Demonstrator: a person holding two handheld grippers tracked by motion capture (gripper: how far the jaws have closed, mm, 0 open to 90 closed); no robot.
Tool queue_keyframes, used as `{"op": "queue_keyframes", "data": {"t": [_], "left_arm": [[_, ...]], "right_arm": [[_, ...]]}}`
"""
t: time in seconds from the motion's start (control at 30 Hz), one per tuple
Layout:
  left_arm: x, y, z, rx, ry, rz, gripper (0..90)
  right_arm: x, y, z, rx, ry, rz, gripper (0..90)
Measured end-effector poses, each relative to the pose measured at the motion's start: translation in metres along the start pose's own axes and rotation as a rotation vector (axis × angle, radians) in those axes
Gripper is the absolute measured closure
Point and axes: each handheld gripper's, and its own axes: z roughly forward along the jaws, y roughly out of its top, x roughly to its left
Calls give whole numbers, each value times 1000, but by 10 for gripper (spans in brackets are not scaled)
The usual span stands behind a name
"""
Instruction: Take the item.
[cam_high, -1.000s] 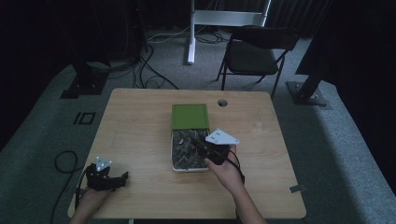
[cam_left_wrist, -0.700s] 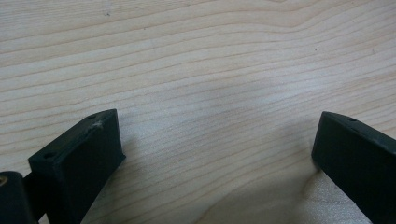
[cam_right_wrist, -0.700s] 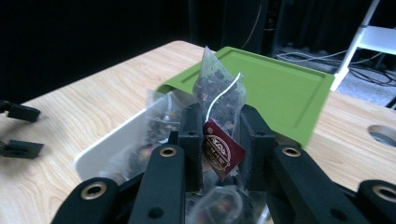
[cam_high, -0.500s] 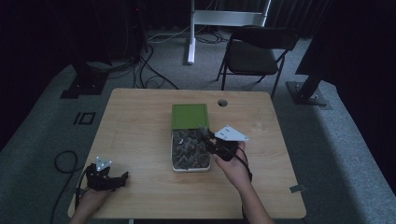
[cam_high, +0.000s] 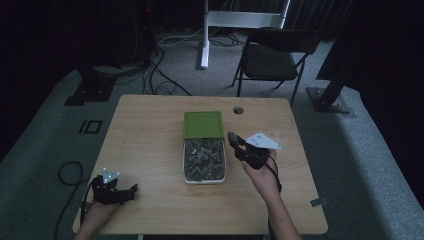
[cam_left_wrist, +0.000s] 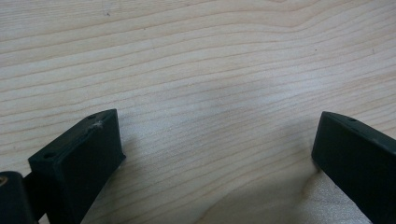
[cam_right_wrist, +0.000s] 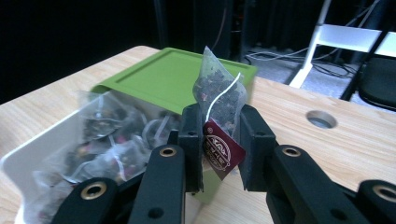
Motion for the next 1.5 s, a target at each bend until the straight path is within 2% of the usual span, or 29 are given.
{"op": "queue_keyframes", "data": {"t": [0.2, 0.4, 0.53, 0.7, 0.77, 1.0, 1.13, 1.2, 1.5], "left_arm": [[0, 0, 0, 0, 0, 0, 22], [0, 0, 0, 0, 0, -1, 22], [0, 0, 0, 0, 0, -1, 22], [0, 0, 0, 1, 0, 0, 22], [0, 0, 0, 1, 0, 0, 22], [0, 0, 0, 1, 0, 0, 22], [0, 0, 0, 1, -1, -1, 22], [0, 0, 0, 1, 0, 0, 22], [0, 0, 0, 1, 0, 0, 22]], "right_arm": [[-18, -4, -7, -3, -40, 21, 740], [-34, -5, -14, 1, -85, 21, 740], [-46, -5, -19, 0, -99, 57, 740], [-64, -8, -25, 24, -181, 81, 741], [-71, -9, -27, 29, -229, 84, 741], [-97, -15, -28, 42, -305, 103, 743], [-108, -17, -28, 34, -330, 119, 743], [-118, -18, -26, 35, -344, 136, 744], [-144, -14, -22, 57, -382, 166, 744]]}}
